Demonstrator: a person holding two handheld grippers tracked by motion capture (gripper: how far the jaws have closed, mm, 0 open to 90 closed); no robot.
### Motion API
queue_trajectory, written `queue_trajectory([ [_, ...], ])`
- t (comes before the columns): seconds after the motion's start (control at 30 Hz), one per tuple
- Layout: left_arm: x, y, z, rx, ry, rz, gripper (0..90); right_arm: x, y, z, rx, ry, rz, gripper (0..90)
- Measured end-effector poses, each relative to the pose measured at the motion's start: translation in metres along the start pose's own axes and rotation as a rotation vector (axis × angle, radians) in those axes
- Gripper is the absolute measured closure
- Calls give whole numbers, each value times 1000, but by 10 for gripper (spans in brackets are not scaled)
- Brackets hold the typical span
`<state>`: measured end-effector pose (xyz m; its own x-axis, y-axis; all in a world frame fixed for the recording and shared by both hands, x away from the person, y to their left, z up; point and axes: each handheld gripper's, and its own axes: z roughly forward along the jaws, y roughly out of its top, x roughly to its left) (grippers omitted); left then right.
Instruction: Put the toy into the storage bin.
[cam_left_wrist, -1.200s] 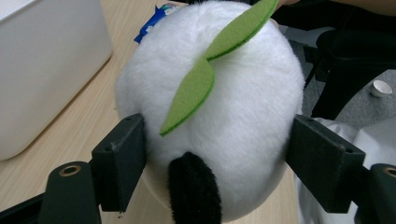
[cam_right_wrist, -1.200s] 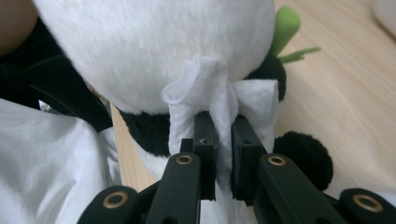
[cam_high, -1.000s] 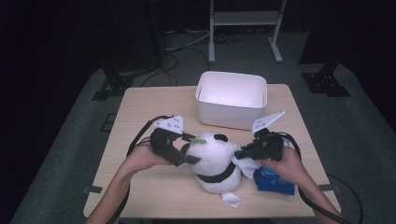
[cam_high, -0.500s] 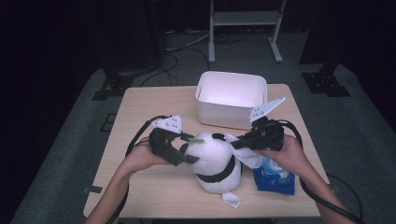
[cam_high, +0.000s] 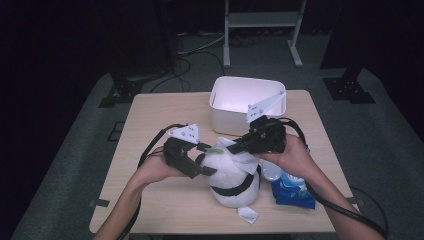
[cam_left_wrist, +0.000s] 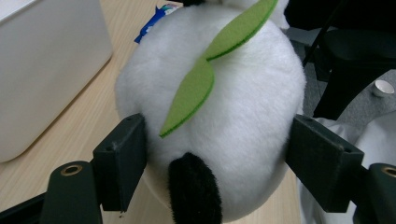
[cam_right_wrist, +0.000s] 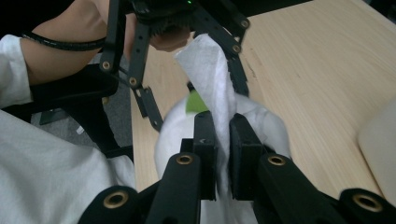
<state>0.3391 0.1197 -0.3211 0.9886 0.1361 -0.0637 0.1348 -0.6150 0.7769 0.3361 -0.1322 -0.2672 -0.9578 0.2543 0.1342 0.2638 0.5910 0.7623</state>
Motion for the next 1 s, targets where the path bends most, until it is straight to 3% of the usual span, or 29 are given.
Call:
queue_trajectory([
  [0.37, -1, 2, 2, 13, -1, 5, 219, 0, 15, 29, 27, 57, -12, 826],
  [0.67, -1, 10, 9, -5, -4, -10, 77, -4, 11, 32, -1, 86, 4, 827],
  [0.8, 1, 10, 11, -7, -2, 3, 142, -4, 9, 29, -6, 73, 12, 826],
  [0.87, 2, 8, 12, -19, -3, -9, 181, -4, 8, 26, -6, 63, 10, 824],
  [1.0, 2, 8, 12, -17, 1, -9, 196, -3, 3, 19, -15, 47, 15, 823],
])
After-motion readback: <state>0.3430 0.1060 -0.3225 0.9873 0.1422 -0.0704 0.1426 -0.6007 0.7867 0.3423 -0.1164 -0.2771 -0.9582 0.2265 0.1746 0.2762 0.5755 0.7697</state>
